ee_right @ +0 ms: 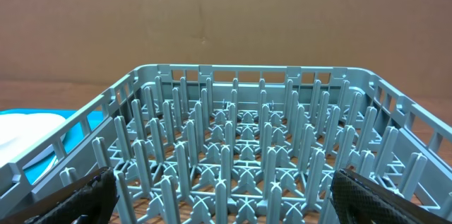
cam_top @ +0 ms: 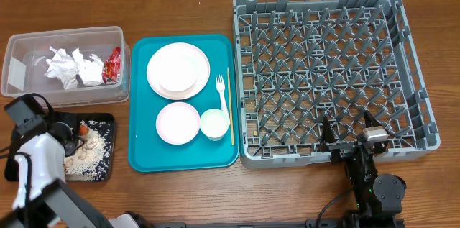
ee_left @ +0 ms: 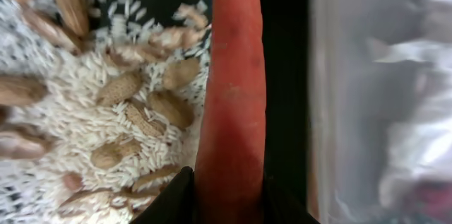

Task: Sort waste into correct bins and load items into the dishwasher
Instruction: 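Carry the carrot left and release it onto the black tray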

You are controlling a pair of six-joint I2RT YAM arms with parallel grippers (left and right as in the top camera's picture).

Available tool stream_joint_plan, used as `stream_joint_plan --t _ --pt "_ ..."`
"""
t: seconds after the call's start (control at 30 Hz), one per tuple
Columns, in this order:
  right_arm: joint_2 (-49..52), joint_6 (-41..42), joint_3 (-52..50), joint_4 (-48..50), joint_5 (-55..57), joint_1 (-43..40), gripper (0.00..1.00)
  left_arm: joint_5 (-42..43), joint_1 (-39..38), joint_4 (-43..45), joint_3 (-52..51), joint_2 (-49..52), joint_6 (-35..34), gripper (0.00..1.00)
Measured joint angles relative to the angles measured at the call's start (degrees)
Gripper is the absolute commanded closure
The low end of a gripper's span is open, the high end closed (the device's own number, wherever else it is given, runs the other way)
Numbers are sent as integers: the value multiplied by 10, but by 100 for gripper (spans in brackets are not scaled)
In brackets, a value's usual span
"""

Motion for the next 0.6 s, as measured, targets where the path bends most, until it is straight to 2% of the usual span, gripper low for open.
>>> stream_joint_plan --t 0.17,0.23,0.27,0.33,0.37,0.6 --pt "0 0 0 0 0 0 0 28 0 40 -3 59 -28 92" --pt "0 0 0 0 0 0 0 37 0 51 -3 71 -33 86" --pt "0 0 0 0 0 0 0 39 0 55 -3 74 -35 78" --pt "0 0 0 0 0 0 0 43 0 61 -3 75 -34 49" --pt "0 0 0 0 0 0 0 44 0 63 -3 75 -35 45" --pt "0 0 0 0 0 0 0 54 0 68 -3 75 -39 42"
